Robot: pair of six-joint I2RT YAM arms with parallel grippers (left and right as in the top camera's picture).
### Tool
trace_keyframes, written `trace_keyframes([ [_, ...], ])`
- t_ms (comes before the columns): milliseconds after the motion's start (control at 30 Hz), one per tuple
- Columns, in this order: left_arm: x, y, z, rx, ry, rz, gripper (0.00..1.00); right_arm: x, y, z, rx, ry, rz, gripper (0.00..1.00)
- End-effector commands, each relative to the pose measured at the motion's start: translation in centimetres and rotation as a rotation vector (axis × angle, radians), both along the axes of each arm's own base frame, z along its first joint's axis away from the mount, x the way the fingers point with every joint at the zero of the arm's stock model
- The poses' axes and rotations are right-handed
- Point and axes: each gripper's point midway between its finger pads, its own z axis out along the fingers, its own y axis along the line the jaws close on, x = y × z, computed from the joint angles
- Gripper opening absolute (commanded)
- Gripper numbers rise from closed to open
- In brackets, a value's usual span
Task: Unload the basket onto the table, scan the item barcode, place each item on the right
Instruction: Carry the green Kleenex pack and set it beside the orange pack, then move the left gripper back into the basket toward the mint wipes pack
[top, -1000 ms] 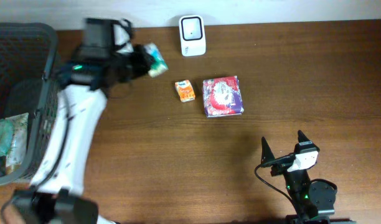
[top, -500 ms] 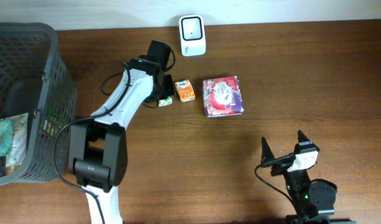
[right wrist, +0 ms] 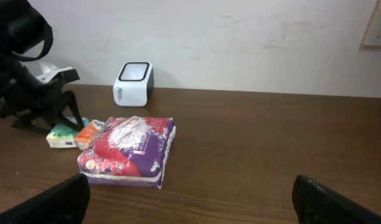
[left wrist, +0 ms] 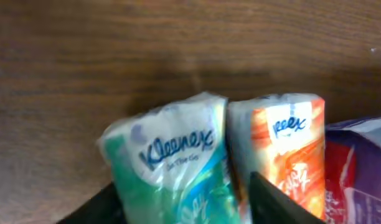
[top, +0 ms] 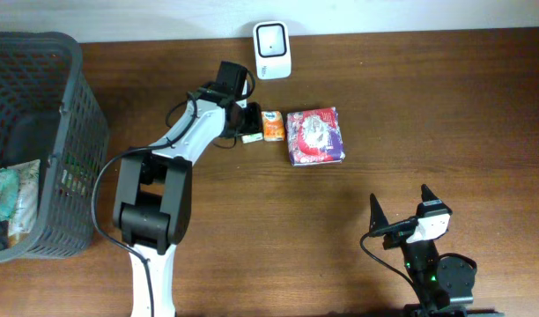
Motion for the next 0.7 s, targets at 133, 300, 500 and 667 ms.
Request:
trace_keyframes([
  [133, 4.1, 2.4, 13.9, -0.04, -0.104, 0.022, 0.86, 0.0, 0.0, -0.3, -0.006, 0.003, 0.0, 0.99],
  [300, 2.2, 7.4, 25.7, -0.056, -0.202, 0.107, 0.84, 0.0, 0.0, -0.3, -0.006, 0.003, 0.0, 0.99],
  [500, -2.3, 16.0, 34.0, 0.003, -0.356, 0.163, 0.99, 0.0, 0.0, -0.3, -0.006, 0.003, 0.0, 0.99],
  [667, -4.4, 22.8, 37.2, 0.056, -0.436, 0.294, 0.99, 0.0, 0.0, -0.3, -0.006, 0.003, 0.0, 0.99],
])
